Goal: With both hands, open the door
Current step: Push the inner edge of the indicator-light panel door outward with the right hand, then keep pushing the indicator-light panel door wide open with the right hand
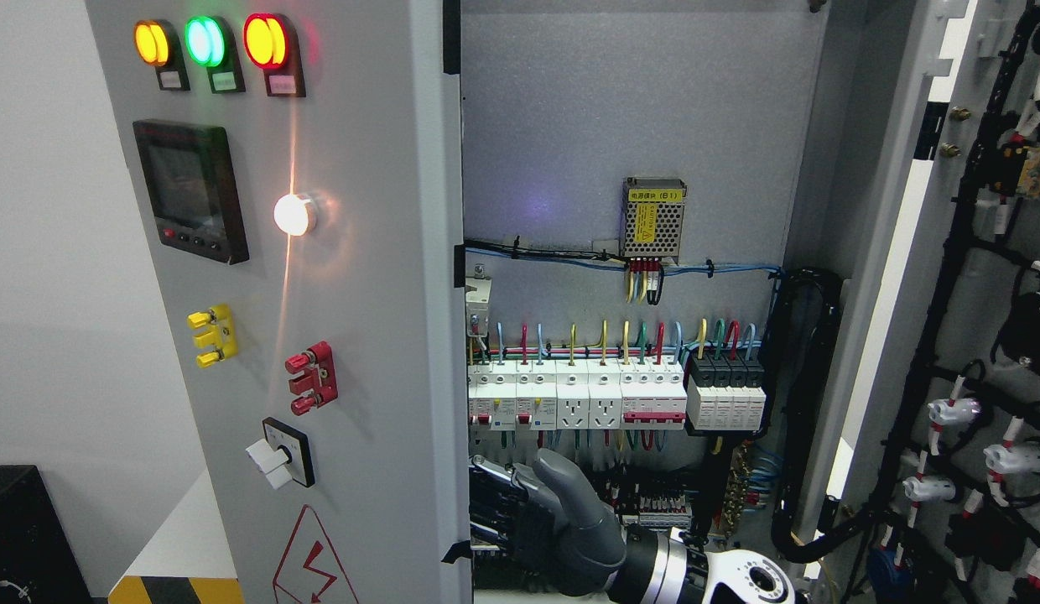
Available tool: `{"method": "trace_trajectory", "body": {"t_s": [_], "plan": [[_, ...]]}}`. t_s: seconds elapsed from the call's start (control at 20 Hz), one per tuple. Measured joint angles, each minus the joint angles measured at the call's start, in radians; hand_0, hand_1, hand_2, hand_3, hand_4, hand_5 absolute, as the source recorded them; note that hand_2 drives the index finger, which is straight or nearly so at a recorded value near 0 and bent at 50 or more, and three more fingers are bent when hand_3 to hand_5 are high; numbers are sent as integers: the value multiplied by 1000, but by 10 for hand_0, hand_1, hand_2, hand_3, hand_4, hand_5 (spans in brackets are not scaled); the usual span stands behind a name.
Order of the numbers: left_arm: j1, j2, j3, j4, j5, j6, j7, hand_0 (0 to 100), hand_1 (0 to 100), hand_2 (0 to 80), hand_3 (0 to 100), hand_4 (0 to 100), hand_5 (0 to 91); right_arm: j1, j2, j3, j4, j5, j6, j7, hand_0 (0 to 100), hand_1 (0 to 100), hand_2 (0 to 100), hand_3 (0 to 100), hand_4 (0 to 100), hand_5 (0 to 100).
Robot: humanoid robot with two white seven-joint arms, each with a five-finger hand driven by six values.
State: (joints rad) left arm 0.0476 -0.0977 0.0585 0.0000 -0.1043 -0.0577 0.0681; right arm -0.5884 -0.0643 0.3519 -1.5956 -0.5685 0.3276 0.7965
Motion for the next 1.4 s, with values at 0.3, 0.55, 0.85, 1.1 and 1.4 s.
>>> {"method": "trace_trajectory", "body": {"t_s": [0.3,0.55,0.85,1.1,1.4], "plan": [[0,0,0,0,0,0,2,0,0,0,0,0,0,0,-3,27,-8,-1,1,1,0,0,0,0,0,0],[0,0,0,0,0,2,2,0,0,0,0,0,0,-1,-2,47,-14,-2,24,2,0,0,0,0,0,0],[0,0,0,0,0,3,3,0,0,0,0,0,0,-2,2,74,-22,-2,29,6,0,0,0,0,0,0],[0,0,0,0,0,3,3,0,0,0,0,0,0,-2,4,97,-34,-3,29,0,0,0,0,0,0,0],[0,0,0,0,0,3,3,0,0,0,0,0,0,8,8,123,-61,-32,30,-1,0,0,0,0,0,0]]}}
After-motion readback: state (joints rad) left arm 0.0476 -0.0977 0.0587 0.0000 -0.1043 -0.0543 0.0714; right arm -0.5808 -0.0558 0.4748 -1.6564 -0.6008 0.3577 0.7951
